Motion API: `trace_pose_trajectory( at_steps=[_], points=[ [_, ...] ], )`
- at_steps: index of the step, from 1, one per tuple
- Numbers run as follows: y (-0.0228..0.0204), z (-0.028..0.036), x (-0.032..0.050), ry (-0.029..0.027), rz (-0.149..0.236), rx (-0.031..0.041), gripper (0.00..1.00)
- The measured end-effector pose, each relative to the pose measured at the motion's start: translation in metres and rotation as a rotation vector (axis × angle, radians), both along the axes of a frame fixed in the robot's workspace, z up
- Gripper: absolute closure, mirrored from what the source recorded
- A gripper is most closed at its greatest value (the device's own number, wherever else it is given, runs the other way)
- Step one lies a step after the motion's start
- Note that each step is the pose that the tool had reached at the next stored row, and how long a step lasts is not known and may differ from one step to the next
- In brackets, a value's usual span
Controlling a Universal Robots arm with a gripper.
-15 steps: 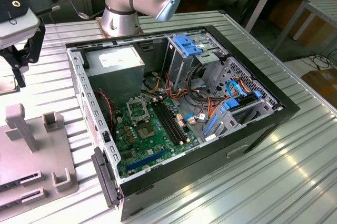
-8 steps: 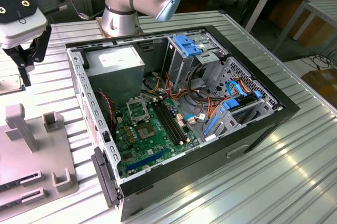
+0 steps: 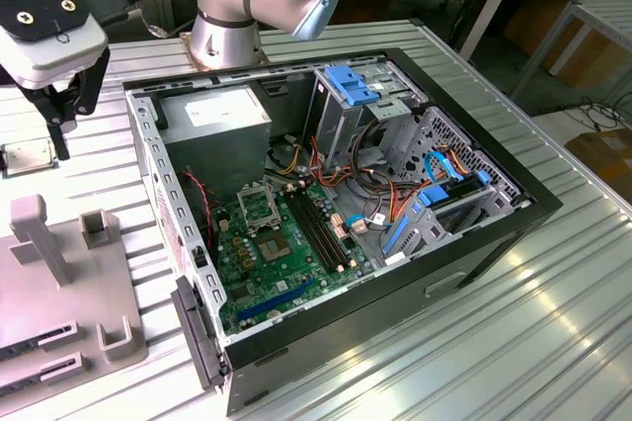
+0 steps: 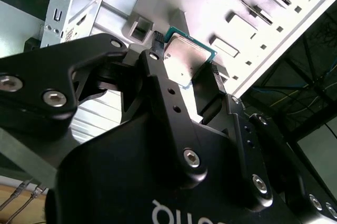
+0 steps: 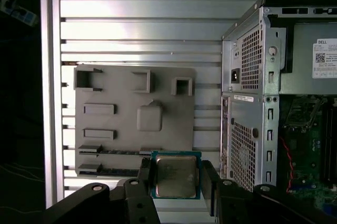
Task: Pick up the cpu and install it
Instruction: 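Pick up the cpu and move it towards the insertion slot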
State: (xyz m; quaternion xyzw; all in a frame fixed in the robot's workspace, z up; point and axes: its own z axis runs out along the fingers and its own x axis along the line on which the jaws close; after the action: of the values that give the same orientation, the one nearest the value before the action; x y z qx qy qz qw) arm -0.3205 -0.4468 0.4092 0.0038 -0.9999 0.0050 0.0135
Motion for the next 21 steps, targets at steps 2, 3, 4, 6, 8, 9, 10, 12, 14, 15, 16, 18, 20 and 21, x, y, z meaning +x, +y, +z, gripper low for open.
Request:
trace_pose_trajectory(
  at_steps=[2, 3, 4, 6, 8, 9, 10, 12, 14, 15, 16, 18, 20, 21],
  points=[
    [0.0000, 0.0000, 0.0017, 0.0000, 0.000, 0.0000, 0.53],
    [0.0000, 0.0000, 0.0030, 0.0000, 0.000, 0.0000, 0.53],
    [0.0000, 0.0000, 0.0039, 0.0001, 0.000, 0.0000, 0.53],
    [0.0000, 0.0000, 0.0052, 0.0000, 0.000, 0.0000, 0.53],
    [0.0000, 0.0000, 0.0068, 0.0001, 0.000, 0.0000, 0.53],
    [0.0000, 0.0000, 0.0074, 0.0001, 0.000, 0.0000, 0.53],
    [0.0000, 0.0000, 0.0080, 0.0000, 0.000, 0.0000, 0.53],
    [0.0000, 0.0000, 0.0093, 0.0000, 0.000, 0.0000, 0.53],
    [0.0000, 0.0000, 0.0113, 0.0000, 0.000, 0.0000, 0.53],
    [0.0000, 0.0000, 0.0124, 0.0000, 0.000, 0.0000, 0.53],
    [0.0000, 0.0000, 0.0130, 0.0000, 0.000, 0.0000, 0.53],
    [0.0000, 0.0000, 0.0147, 0.0001, 0.000, 0.0000, 0.53],
    [0.0000, 0.0000, 0.0163, 0.0000, 0.000, 0.0001, 0.53],
    [0.0000, 0.0000, 0.0171, 0.0000, 0.000, 0.0001, 0.53]
  ],
)
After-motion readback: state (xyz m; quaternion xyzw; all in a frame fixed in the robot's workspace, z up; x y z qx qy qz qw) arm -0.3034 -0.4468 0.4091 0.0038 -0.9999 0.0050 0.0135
